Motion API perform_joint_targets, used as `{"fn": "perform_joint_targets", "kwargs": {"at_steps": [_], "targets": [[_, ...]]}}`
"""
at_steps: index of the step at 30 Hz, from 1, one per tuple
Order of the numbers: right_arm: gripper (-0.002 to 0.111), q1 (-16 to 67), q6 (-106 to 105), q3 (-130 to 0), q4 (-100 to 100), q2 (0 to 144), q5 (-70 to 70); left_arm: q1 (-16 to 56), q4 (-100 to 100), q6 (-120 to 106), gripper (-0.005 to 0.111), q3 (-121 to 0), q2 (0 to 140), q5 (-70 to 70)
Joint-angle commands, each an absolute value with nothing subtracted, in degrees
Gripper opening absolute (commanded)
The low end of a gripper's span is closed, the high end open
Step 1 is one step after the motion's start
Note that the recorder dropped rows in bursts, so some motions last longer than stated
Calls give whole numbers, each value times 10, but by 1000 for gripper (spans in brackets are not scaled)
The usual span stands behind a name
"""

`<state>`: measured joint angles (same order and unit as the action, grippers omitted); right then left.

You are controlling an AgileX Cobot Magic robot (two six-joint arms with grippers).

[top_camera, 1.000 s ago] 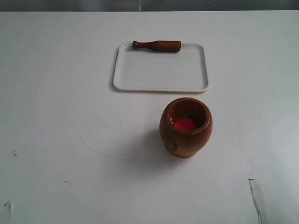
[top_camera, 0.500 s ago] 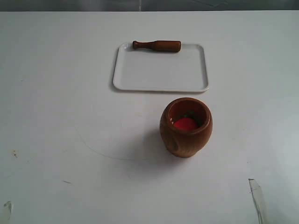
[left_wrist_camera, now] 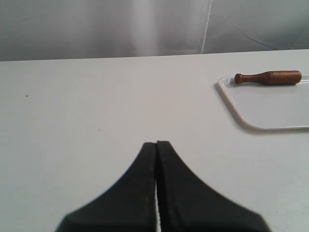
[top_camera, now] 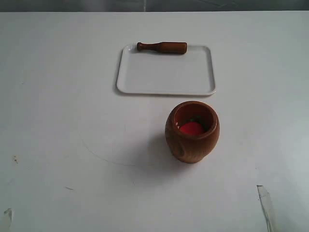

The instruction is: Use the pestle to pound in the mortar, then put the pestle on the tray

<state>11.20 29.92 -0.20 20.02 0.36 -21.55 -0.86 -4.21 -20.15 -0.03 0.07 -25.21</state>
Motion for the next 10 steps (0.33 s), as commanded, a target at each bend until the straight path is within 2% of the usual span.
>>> {"fn": "perform_joint_targets", "kwargs": {"at_steps": [1,10], "targets": [[0,108,300,0,203,0,-217,-4,-38,-197,0,0,0,-250],[0,108,303,0,203,0,-217,-4,-38,-197,0,0,0,-250]]}}
